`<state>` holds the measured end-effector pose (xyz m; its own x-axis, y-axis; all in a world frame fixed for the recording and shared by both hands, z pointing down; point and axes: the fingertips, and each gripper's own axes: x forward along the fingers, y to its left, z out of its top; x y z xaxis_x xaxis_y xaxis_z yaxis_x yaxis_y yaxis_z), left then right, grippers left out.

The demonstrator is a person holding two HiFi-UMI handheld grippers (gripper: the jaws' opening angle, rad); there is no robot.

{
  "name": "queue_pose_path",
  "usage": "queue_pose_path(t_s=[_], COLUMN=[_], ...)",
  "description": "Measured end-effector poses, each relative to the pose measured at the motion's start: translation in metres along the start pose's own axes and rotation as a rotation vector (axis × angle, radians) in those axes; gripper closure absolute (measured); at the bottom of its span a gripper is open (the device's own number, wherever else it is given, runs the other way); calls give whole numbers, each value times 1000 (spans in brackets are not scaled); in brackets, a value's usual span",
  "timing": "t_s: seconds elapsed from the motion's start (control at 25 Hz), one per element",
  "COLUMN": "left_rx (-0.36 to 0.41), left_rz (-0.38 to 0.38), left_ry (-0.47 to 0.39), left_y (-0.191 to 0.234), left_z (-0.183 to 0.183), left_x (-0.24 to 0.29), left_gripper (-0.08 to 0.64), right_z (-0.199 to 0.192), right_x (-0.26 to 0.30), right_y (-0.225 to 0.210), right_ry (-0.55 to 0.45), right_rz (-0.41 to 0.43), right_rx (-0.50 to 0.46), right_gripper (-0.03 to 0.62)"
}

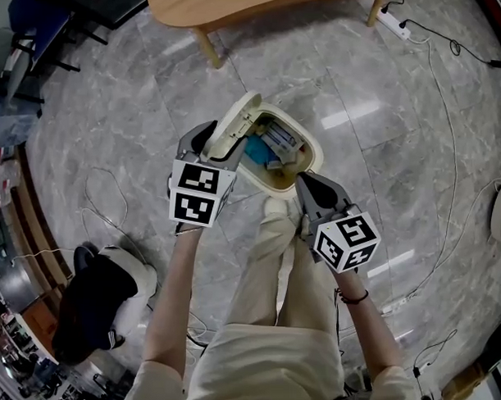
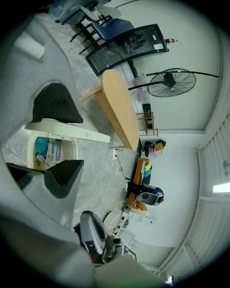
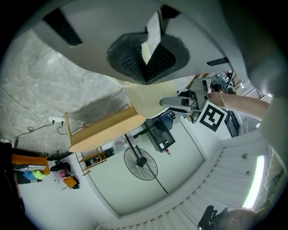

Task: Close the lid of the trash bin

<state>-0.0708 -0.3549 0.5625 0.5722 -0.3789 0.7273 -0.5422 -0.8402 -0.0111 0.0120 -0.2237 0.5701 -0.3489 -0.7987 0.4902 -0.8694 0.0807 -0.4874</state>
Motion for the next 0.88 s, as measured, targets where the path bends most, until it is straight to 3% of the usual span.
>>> queue_pose_path(t_s=[0.32,0.88], left_rx=[-3,-56], left_rz=[26,95], left_ry=[13,11], left_y=[-41,-99], left_z=[-7,-19], left_x=[4,15], left_gripper=[295,295], right_z=[-23,-62], right_x=[-36,-76], right_y=[-16,-14], right_ry=[0,59], right_rz=[-23,49], right_rx=[42,39], right_gripper=[588,588])
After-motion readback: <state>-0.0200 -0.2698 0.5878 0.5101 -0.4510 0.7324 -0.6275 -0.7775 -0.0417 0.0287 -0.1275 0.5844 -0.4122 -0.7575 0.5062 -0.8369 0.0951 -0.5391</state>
